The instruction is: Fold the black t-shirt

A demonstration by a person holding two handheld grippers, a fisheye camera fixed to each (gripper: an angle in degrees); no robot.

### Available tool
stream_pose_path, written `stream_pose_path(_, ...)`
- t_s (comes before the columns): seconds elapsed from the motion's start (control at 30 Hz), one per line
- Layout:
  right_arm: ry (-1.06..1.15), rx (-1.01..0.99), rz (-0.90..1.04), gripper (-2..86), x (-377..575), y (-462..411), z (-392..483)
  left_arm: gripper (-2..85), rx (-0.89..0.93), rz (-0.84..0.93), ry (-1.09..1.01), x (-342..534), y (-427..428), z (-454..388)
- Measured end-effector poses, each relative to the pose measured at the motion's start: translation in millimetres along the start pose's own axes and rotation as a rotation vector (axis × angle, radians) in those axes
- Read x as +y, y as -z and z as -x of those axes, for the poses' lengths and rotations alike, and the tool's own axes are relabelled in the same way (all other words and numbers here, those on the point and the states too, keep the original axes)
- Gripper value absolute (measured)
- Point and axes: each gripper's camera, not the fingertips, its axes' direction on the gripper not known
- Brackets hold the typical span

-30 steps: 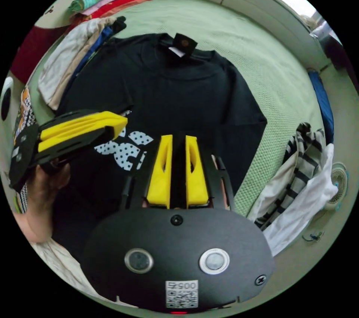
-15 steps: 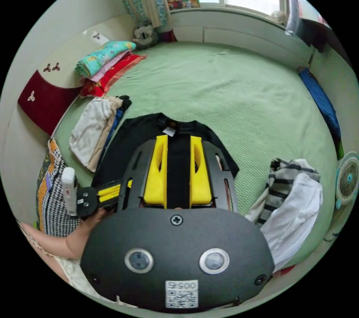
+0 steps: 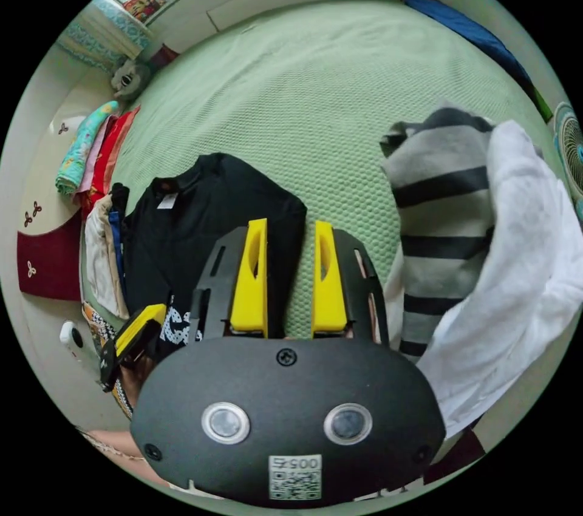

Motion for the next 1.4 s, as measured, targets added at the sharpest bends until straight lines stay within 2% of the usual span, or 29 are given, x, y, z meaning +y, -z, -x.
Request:
stream_pose_path(0.03, 0.024, -0.028, -0.004, 2.0, -3, 1, 3, -0.6, 0.001, 0.001, 0.001, 1, 1, 0)
stream_pose_path(0.1, 0.078, -0.065, 0.001, 0.3, -12, 7, 9, -0.5, 0.007, -0.001, 0.001, 2, 3, 1)
stream_pose_path(0.23, 0.112, 0.14, -0.094, -0.3, -35, 38, 20, -0.5, -0.002, -0.011, -0.008, 6, 8, 0)
stream_pose_path(0.3, 0.1, 0.215, -0.117, 0.2, -43, 47, 21, -0.5, -0.005, -0.008, -0.012, 8, 9, -1)
stream_pose_path(0.4, 0.067, 0.206, -0.111, 4.5, -45, 51, 18, -0.5, -0.007, 0.002, -0.018, 11, 10, -3)
stream_pose_path(0.5, 0.135, 0.228, -0.09, 8.1, -27, 50, 23, -0.6, -0.014, 0.007, -0.028, 16, 13, -5)
stream_pose_path(0.7, 0.261, 0.099, 0.041, 12.0, 73, 48, 23, -0.6, -0.026, 0.008, -0.033, 32, 22, -6)
stream_pose_path(0.9, 0.272, 0.255, 0.123, 7.2, 165, 28, 13, -0.6, -0.069, -0.03, -0.068, 58, 39, -15)
stream_pose_path(0.97, 0.255, 0.286, 0.069, 4.7, 179, 31, 8, -0.6, -0.084, -0.05, -0.094, 68, 45, -21)
stream_pose_path(1.07, 0.15, 0.196, 0.054, 6.3, 195, 50, 0, -0.5, -0.124, -0.007, -0.089, 81, 64, -28)
stream_pose_path(1.17, 0.205, 0.181, -0.004, 8.0, 232, 78, 1, -0.3, -0.108, -0.069, -0.132, 104, 109, -31)
stream_pose_path(1.4, 0.198, 0.036, -0.065, 10.5, 329, 105, -20, 4.9, -0.295, -0.011, -0.049, 197, 171, 29)
